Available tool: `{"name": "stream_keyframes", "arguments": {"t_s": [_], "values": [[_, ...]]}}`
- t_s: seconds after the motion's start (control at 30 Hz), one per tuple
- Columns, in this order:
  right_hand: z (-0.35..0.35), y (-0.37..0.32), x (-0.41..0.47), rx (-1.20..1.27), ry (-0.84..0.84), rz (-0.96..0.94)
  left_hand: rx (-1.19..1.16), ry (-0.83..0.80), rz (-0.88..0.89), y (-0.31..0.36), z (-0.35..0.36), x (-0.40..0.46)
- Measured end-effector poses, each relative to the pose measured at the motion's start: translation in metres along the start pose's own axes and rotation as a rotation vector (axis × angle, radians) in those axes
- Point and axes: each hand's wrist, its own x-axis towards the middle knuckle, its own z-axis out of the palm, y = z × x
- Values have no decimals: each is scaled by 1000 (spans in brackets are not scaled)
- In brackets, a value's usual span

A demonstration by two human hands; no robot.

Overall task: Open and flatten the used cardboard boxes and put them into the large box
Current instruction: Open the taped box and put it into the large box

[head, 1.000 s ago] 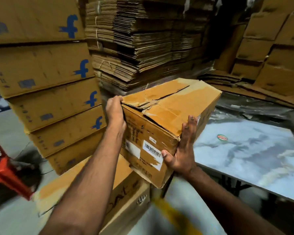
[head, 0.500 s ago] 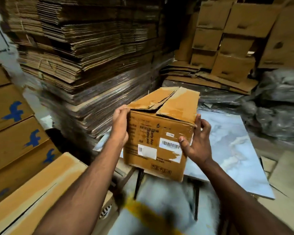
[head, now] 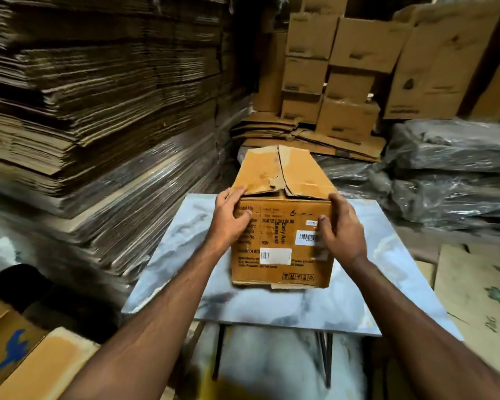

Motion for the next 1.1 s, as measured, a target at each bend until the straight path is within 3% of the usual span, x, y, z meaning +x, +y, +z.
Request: {"name": "stream_keyframes", "arguments": {"t_s": [0.23, 0.4, 0.57, 0.8, 0.97, 1.1], "values": [[30, 18, -6, -50, 48, 164, 67, -143, 65, -48, 12, 29], [40, 47, -14, -158, -150, 345, 213, -291, 175, -83, 28, 27], [46, 50, -9, -345, -150, 403, 322, -274, 206, -87, 40, 33], [50, 43, -9, -316, -157, 388, 463, -273, 159, -72, 39, 46], [28, 49, -3, -349, -155, 286, 561, -117, 189, -42, 55, 50], [12, 61, 0, -295, -74, 348, 536, -126, 300, -19, 75, 59]]}}
